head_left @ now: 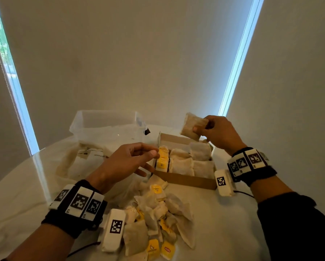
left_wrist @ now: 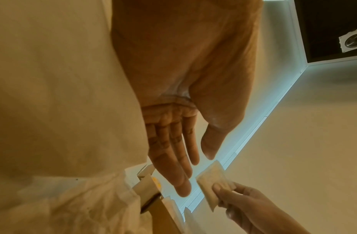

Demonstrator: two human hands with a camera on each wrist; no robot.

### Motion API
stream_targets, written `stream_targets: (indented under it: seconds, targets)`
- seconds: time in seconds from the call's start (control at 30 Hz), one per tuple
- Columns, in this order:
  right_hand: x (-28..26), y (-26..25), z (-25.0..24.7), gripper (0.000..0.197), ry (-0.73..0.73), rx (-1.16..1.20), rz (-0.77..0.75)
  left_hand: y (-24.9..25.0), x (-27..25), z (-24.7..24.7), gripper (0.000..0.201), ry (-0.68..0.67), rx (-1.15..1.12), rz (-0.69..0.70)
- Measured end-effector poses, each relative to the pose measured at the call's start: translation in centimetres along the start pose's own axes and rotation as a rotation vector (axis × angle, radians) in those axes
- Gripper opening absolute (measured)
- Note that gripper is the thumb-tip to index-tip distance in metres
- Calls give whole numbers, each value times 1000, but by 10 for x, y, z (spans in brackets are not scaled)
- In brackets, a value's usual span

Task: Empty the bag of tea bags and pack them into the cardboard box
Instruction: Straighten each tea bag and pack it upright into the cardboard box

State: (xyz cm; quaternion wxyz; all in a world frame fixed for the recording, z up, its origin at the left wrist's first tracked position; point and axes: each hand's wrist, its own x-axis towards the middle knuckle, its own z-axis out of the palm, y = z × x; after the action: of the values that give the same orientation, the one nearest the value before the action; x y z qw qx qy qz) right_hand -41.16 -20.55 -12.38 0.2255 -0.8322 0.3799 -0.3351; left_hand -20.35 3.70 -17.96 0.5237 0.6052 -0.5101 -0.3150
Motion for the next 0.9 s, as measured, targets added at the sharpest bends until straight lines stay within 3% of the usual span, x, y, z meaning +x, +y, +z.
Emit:
stream_targets:
  seconds: [0.2, 0.43, 0.73, 0.9]
  targets:
    - [8, 10, 22, 20, -280, -188, -3, -2, 0, 1, 25, -41, 28, -24]
    - [8, 11, 40, 29, -391, -263, 31, -1, -1, 0, 26, -55, 41, -40]
    - [7, 9, 45, 49, -334, -359, 23, -2, 1, 1, 26, -62, 71, -54]
    - [5, -5, 28, 35, -156, -291, -77, -4, 1, 0, 26, -65, 78, -48]
